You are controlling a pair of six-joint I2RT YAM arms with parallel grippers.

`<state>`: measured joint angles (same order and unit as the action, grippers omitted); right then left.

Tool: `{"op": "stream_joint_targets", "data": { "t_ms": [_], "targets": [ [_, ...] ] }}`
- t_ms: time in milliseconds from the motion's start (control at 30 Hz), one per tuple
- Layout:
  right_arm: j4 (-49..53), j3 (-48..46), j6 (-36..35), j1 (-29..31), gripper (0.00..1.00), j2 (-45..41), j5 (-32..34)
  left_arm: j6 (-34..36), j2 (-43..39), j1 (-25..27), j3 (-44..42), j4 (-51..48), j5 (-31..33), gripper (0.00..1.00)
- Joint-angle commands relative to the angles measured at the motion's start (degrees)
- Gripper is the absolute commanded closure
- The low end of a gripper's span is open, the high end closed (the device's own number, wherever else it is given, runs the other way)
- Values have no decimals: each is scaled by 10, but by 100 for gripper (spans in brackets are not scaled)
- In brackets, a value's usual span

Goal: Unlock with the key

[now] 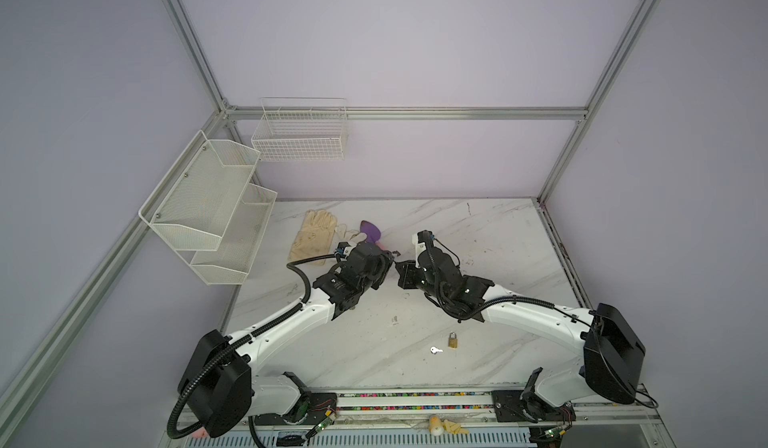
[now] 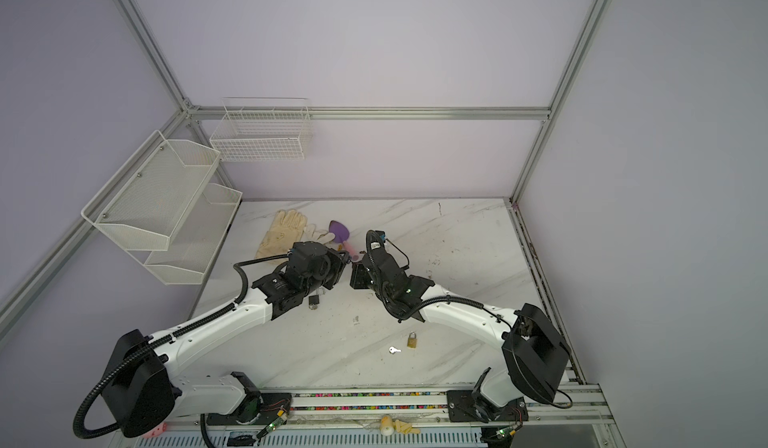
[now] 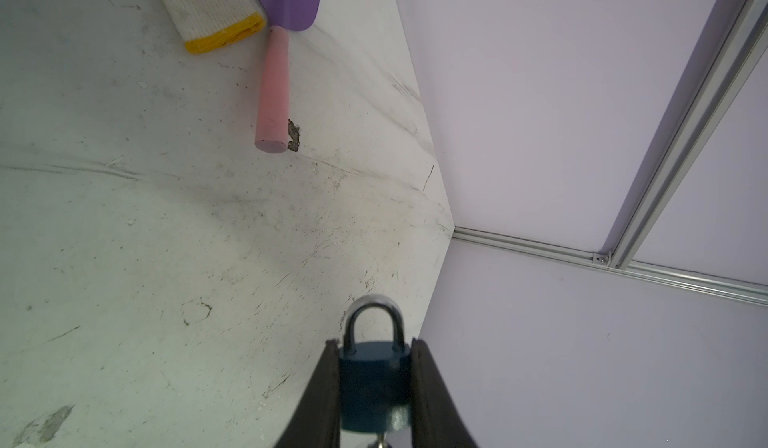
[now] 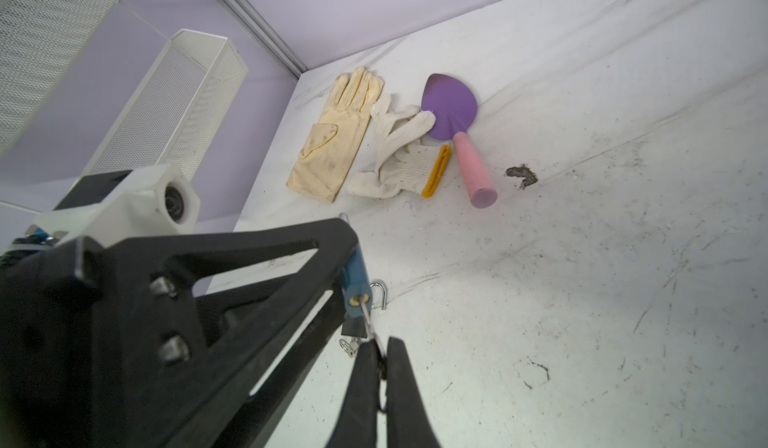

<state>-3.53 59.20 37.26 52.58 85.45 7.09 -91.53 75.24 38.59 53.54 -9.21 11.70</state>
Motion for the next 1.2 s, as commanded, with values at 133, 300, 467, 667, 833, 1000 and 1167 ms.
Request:
{"op": "stream_joint_targets", "data": {
  "t_ms": [133,300,467,667,833,1000,1167],
  "targets": [
    [17,54,-9,2,100,34,48,-9,4,31,28,-21,-3,100],
    [-77,31,-3,4,100,31,-25,-27,5,35,27,-12,-24,100],
    [-107,45,24,0,100,45,-115,-31,-6,38,22,2,-45,100],
    [-141,34,60,-16,100,28,-163,-30,-25,39,1,20,-65,100],
    [-180,15,182,-35,100,6,-220,-25,-46,39,-21,31,-63,100],
    [-232,-13,267,-36,100,-8,-239,-30,-61,39,-39,44,-49,100],
    [-203,-9,256,-36,100,-19,-206,-28,-62,39,-42,47,-38,100]
  ]
}}
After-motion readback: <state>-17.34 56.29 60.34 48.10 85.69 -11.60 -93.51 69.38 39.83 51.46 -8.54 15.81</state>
